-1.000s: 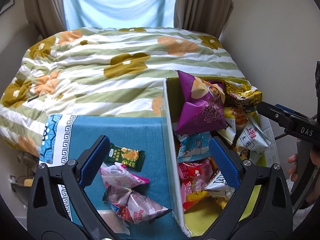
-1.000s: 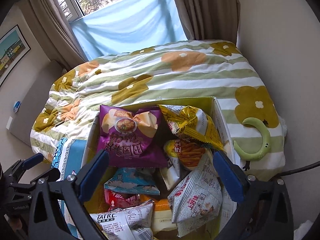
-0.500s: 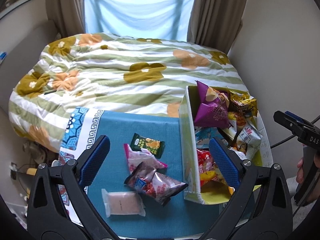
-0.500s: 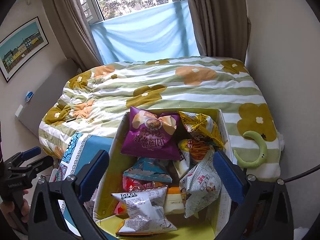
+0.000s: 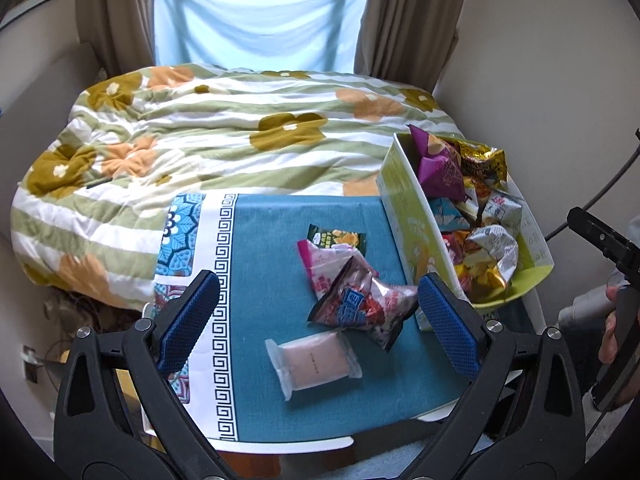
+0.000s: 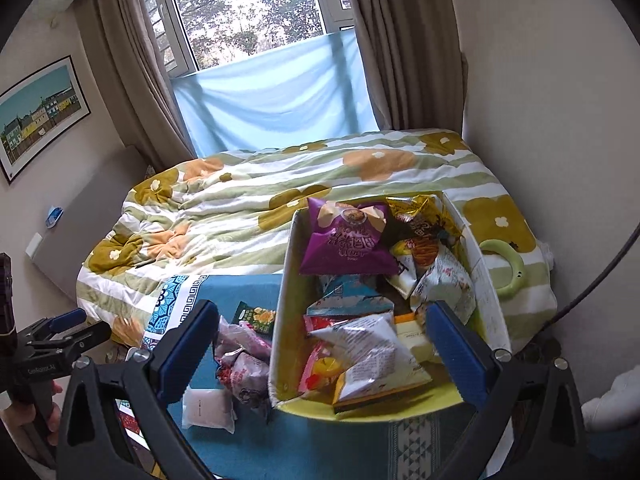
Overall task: Organize snacks
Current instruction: 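Withdraw both tools back toward the bags left on the tablecloth, then grasp the white pastry packet with the left tool while the right grasps the brown printed bag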
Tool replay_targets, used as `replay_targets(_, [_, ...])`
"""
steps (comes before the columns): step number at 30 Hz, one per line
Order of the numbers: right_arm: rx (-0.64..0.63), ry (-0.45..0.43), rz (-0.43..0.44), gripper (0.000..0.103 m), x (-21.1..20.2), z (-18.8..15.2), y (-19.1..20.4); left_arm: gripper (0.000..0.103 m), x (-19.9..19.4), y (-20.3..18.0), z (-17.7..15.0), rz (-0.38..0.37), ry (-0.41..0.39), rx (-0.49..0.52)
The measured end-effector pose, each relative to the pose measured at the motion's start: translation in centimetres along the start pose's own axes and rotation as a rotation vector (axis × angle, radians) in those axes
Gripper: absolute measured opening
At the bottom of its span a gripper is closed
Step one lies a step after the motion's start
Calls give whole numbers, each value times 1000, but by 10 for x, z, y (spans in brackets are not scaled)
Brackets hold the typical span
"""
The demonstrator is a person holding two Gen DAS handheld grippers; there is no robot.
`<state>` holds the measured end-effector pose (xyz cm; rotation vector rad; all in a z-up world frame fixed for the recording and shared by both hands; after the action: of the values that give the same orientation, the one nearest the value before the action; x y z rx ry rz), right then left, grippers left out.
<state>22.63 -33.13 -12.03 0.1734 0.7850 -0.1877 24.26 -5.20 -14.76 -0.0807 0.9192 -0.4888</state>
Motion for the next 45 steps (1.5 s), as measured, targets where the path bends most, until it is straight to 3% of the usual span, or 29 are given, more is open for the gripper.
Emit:
replay_targets(10, [28, 39, -24, 103, -20, -67, 55, 99, 7, 21, -59, -126, 114, 130])
replay_targets(21, [49, 174, 13, 103, 25, -140, 92, 99, 88, 19, -124, -263, 336, 383])
replay_targets(24, [53, 207, 19, 103, 47, -160, 98, 99, 116, 17, -140, -247, 372, 490])
replay_targets(30, [40, 192, 45, 103, 86, -180, 113, 93, 157, 15, -155, -251, 390, 604])
replay_targets(33, [44, 192, 57, 103, 104, -183, 119, 83, 173, 16, -161, -262, 408, 609])
replay_targets(39, [101, 202, 91, 103, 129, -183, 121, 81, 184, 16, -165, -285, 399, 600])
replay_targets(45, [147, 207, 121, 103, 139, -181, 122, 72, 186, 15, -167, -276, 389, 607])
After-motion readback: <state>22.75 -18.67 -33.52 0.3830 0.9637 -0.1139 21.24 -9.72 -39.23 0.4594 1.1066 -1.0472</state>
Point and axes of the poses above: each gripper's, at about its wrist camera, not at the fingertips, and x roughly the way its jaws point, y to its left, z to its top, the point moved 9 cm from there along x, roughly the way its jaws point, and after that the axes turned 12 degrees about -z, right-handed, at the moved point
